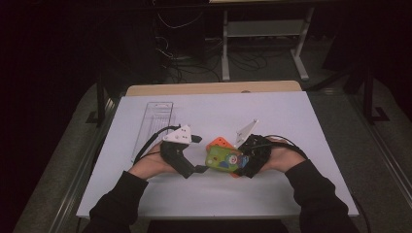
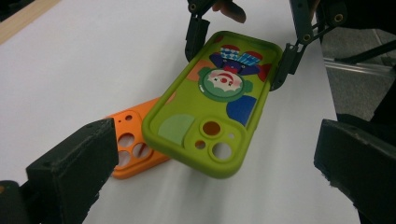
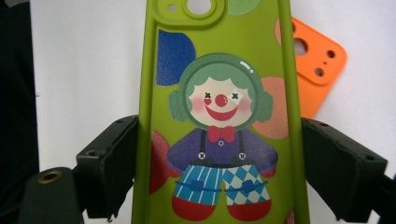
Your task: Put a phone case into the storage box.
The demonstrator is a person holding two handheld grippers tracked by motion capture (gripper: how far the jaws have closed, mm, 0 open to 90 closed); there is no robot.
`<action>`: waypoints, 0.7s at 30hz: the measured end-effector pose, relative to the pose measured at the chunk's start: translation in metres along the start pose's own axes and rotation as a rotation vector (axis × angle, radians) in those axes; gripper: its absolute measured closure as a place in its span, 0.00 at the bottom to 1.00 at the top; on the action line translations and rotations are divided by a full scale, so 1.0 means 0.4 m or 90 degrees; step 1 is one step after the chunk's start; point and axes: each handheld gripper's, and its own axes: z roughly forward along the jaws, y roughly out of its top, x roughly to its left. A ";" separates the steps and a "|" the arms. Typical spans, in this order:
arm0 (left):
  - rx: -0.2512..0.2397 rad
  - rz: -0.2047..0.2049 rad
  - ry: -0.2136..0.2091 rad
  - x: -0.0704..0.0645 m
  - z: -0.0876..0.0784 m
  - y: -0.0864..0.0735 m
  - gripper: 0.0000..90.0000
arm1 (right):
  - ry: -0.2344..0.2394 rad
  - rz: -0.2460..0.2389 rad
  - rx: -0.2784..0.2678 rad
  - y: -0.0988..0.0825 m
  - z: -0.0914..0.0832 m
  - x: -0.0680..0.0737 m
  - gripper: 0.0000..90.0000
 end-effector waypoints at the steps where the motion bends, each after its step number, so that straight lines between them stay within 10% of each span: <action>1: -0.001 0.001 0.000 -0.001 0.002 0.000 0.00 | 0.001 -0.005 0.001 0.003 0.002 0.002 0.17; 21: 0.053 0.032 -0.043 -0.028 0.049 -0.008 0.00 | 0.034 -0.075 0.004 0.044 0.026 0.051 0.17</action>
